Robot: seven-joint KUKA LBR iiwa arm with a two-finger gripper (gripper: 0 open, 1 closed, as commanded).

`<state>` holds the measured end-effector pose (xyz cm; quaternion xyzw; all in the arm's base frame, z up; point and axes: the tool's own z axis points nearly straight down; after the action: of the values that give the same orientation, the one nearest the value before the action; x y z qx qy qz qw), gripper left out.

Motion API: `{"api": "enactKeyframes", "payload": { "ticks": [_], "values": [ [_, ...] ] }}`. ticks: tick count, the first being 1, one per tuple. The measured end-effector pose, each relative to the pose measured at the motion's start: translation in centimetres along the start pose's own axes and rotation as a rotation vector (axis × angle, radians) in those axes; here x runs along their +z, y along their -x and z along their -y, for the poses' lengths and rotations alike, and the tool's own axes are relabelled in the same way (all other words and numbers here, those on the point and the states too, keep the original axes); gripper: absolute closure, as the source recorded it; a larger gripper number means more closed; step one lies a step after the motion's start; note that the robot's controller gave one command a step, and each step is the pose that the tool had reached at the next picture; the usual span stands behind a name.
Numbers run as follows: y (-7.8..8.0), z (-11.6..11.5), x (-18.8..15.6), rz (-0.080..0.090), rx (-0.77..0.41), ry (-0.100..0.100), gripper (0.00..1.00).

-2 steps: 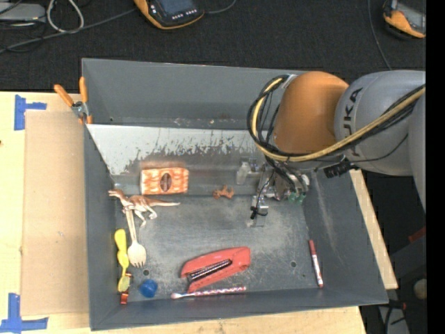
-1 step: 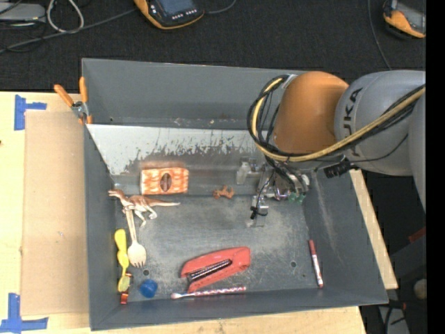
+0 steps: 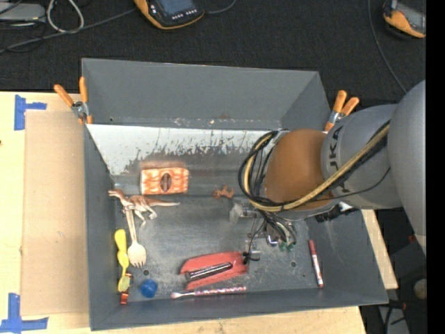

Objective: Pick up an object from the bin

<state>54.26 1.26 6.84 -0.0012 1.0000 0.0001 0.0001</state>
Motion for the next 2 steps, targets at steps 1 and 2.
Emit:
{"api": "enactKeyframes", "payload": {
  "ticks": [1,2],
  "values": [
    [0.2,-1.7,-1.4,0.019,-0.019,-0.001,0.00],
    [-4.1,-4.7,-1.3,0.016,-0.035,-0.001,0.00]
  ]
}}
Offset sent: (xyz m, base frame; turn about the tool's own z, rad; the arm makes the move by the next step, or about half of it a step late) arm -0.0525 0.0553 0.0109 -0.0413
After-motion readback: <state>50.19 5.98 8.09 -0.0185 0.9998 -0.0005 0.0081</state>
